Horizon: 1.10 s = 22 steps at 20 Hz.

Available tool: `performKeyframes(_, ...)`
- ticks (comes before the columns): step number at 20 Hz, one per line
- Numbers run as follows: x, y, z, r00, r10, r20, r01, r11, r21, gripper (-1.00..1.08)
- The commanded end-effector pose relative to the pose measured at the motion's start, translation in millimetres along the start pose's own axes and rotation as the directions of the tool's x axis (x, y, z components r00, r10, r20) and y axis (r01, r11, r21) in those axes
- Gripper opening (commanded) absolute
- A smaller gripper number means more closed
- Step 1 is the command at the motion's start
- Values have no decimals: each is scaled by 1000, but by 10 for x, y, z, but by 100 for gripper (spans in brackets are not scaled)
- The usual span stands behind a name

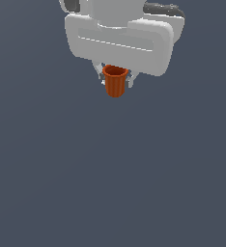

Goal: Pick up the object and move it to a goal position.

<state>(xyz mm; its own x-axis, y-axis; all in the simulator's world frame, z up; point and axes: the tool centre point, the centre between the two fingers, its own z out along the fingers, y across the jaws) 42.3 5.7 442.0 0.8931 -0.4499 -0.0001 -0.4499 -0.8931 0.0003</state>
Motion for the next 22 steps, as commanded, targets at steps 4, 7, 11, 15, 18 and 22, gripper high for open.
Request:
performKeyframes(4,75,-24,-261,1000,0,0,0,1000,0,-100)
performKeyframes(7,111,-36,-375,1000,0,0,0,1000,0,-100)
performKeyframes(11,147,-48,-484,1000,0,0,0,1000,0,-100)
performKeyframes(15,171,-57,-554,1000,0,0,0,1000,0,-100)
performKeyframes(18,183,-61,-587,1000,0,0,0,1000,0,-100)
performKeyframes(22,192,-65,-611,1000,0,0,0,1000,0,-100)
